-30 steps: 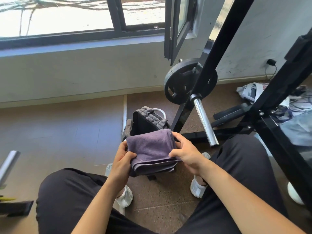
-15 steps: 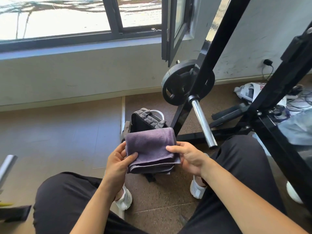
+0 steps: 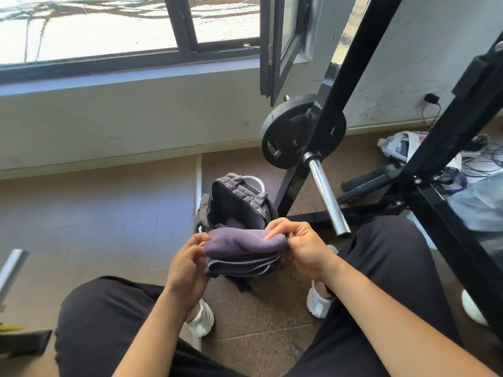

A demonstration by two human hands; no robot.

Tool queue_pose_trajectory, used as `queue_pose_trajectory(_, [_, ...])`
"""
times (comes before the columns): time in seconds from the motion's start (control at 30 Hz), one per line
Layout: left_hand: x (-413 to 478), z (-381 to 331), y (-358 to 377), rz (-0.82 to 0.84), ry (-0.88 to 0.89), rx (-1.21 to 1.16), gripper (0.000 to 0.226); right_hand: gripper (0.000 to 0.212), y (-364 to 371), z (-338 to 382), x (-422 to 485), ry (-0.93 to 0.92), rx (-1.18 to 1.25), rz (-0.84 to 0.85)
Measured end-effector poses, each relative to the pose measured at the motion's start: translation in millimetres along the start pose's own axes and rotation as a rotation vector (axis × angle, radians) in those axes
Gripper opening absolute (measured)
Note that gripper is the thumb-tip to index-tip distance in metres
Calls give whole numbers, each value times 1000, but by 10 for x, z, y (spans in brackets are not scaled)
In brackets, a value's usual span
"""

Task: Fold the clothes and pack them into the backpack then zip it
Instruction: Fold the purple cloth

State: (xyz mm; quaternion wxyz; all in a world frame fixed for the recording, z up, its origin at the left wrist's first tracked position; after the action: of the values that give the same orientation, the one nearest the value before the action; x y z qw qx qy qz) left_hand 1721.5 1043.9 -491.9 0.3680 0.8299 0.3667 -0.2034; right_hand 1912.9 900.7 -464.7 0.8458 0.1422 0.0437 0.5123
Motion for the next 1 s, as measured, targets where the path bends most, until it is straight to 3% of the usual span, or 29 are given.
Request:
queue_pose_trajectory(0.1, [-6, -6, 26, 92, -83, -29, 24, 48, -34, 12, -8, -79, -214, 49])
queue_pose_trajectory(0.3, [-9, 168, 32, 34, -331, 257, 74, 50, 33, 6, -15, -227, -504, 141])
queue_pose_trajectory(0.4, [8, 201, 4, -21, -408, 278, 74, 49, 18, -4, -25, -220, -485, 157])
queue_pose_trajectory(0.47, [0, 200, 8, -34, -413, 296, 58, 51, -4, -6, -29, -197, -473, 167])
queue_pose_trajectory(0.57, [0, 188, 36, -16, -344, 315, 33, 52, -24, 17, -34, -165, -478, 197])
queue_pose_trajectory(0.83, [73, 65, -89, -40, -12, 304, 83, 43, -66, 90, -24, 56, -436, 347])
queue_pose_trajectory(0.93, [36, 68, -48, 14, 34, 321, 77, 17, -99, 131, -43, 40, -376, 297])
queue_pose_trajectory(1.0, [15, 86, -7, 60, 38, 324, 66, 22, -78, 149, -42, -3, -383, 212])
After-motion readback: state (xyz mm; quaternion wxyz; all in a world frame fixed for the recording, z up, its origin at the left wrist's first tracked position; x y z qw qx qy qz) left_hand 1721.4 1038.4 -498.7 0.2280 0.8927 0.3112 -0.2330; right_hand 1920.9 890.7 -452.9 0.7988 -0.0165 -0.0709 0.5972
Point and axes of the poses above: each hand's wrist, its own x-axis towards the middle knuckle, its own y-axis out of the palm, z = x × y, the point moved 3 cm from there along x, towards the middle knuckle, and after that the axes turned 15 degrees about -y, right-handed, at the moved point
